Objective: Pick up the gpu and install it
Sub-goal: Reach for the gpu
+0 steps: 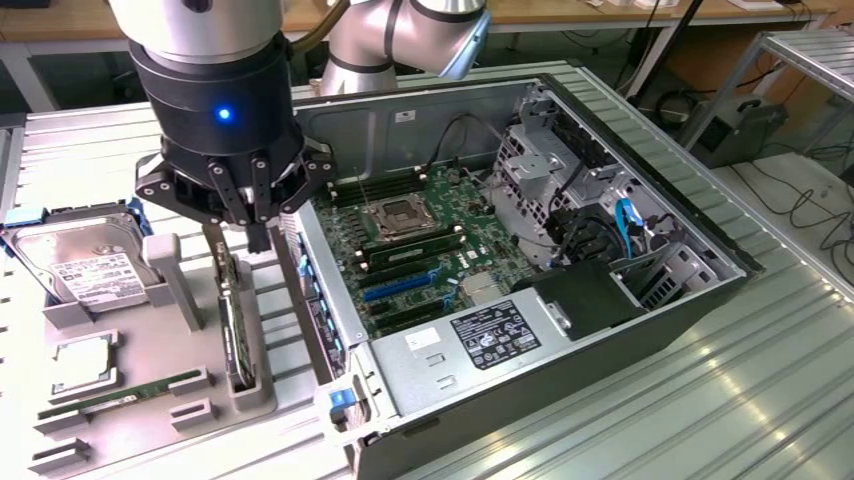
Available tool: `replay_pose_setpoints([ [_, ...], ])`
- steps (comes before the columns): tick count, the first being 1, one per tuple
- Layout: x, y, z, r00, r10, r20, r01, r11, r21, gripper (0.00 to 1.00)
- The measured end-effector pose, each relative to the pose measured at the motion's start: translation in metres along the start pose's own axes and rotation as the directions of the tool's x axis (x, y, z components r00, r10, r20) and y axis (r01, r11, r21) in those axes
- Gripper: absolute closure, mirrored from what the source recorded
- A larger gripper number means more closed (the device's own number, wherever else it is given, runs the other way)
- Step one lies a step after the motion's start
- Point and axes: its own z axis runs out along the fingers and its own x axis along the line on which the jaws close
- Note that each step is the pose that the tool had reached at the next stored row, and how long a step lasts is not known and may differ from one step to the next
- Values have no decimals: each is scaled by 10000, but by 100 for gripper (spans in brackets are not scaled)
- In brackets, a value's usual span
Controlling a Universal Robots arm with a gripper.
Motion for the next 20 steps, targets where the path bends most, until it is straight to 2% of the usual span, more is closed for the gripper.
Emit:
replay_pose_setpoints([
  [20, -7, -90, 5, 10000, 0, 0, 0, 10000, 0, 89],
])
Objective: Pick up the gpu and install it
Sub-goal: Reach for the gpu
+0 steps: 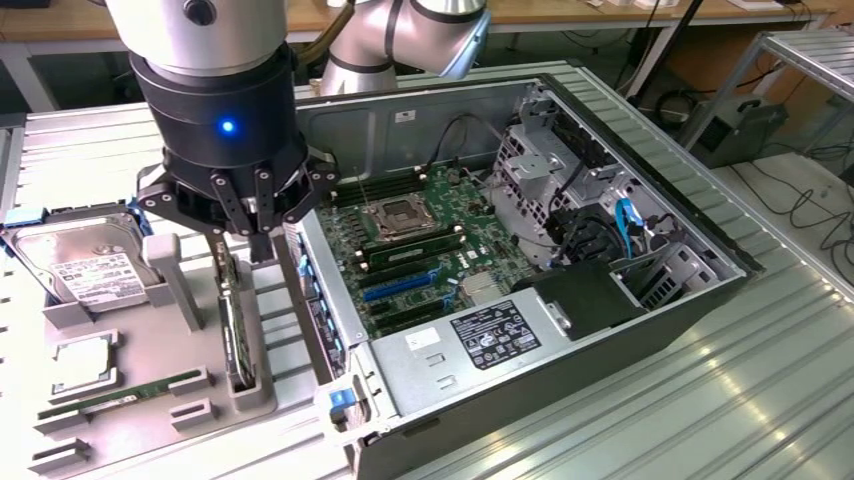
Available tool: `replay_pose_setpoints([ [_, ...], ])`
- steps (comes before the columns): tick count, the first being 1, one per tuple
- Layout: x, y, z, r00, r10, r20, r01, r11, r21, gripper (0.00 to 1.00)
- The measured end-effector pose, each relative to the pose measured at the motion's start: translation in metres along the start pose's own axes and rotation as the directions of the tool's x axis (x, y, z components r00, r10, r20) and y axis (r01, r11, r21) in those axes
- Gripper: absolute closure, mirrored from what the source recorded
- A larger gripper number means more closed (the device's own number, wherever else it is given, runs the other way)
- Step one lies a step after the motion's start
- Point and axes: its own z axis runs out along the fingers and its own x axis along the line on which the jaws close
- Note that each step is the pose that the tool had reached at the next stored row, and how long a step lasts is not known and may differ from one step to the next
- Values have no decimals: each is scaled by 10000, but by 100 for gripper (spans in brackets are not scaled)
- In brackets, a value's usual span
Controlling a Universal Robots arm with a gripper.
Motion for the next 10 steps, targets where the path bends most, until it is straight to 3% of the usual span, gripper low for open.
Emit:
replay_pose_setpoints([
  [10, -4, -46, 2, 10000, 0, -1, 0, 10000, 0, 89],
])
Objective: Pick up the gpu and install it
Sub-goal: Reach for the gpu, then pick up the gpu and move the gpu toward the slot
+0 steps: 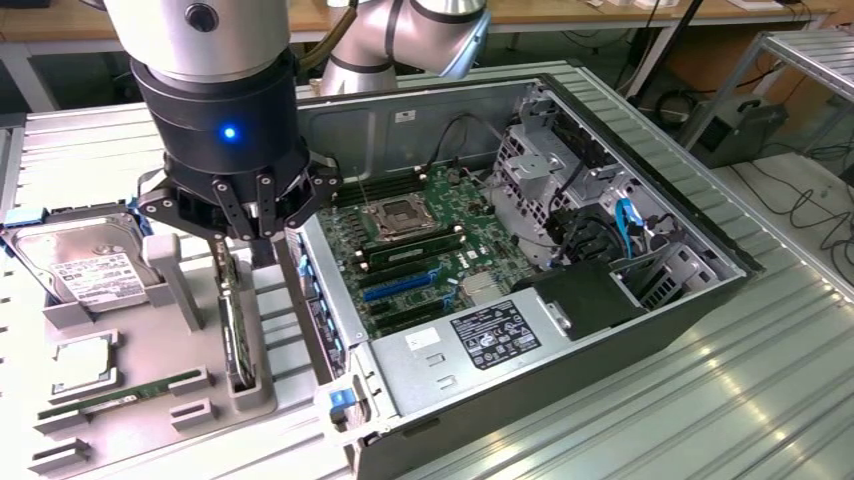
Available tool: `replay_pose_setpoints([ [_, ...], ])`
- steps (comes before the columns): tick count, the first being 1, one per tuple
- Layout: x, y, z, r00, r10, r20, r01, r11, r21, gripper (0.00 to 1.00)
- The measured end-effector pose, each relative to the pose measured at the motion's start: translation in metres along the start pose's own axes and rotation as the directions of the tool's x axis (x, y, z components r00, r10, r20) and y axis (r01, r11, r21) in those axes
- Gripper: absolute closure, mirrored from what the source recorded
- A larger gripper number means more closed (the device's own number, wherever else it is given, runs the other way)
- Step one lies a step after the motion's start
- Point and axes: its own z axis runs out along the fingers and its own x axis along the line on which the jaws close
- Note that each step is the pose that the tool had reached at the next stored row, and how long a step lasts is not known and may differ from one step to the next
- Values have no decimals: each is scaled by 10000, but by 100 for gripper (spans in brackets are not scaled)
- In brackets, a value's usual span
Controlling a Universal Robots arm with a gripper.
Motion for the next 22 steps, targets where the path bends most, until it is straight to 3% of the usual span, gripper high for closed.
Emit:
replay_pose_setpoints([
  [11, -4, -62, 1, 10000, 1, 0, -1, 10000, 0, 89],
  [22, -5, -65, 1, 10000, 0, 0, 0, 10000, -1, 89],
])
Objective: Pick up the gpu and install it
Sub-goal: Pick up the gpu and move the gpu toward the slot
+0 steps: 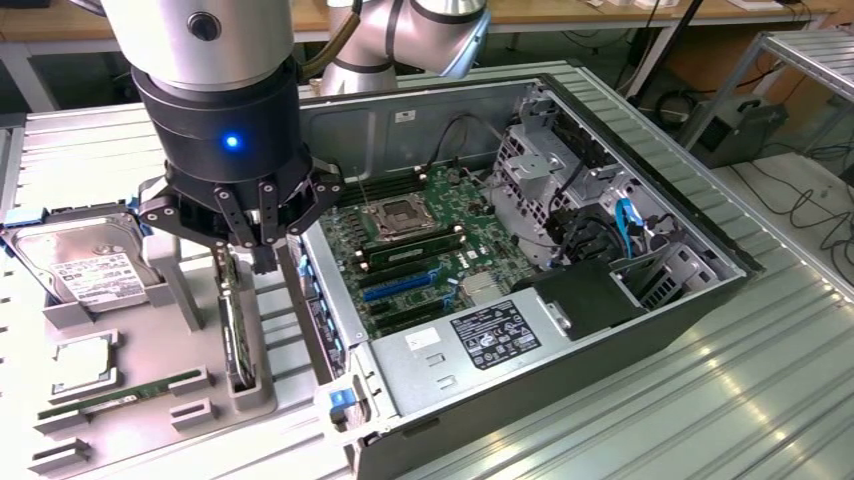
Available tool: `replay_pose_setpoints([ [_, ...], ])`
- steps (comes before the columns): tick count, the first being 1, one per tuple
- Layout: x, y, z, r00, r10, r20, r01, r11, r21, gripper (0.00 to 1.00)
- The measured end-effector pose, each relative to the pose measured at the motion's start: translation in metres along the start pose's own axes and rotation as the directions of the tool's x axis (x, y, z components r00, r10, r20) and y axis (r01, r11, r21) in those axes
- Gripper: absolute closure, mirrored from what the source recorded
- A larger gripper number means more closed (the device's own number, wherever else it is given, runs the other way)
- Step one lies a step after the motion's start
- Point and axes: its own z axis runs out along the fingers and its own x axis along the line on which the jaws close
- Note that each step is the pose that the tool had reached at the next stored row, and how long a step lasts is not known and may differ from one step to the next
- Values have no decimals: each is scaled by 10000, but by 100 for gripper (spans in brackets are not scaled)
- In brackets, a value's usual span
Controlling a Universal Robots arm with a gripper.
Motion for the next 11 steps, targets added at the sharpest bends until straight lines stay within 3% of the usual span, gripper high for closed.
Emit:
replay_pose_setpoints([
  [5, 0, 0, 0, 10000, 0, 0, 0, 10000, 0, 89],
  [6, 0, 0, 0, 10000, 0, 0, 0, 10000, 0, 83],
  [7, 0, 0, 0, 10000, 0, 0, 0, 10000, 1, 83],
  [8, 0, 0, 0, 10000, 0, 0, 0, 10000, 0, 70],
  [11, 0, 0, 0, 10000, 0, 0, 0, 10000, 0, 58],
])
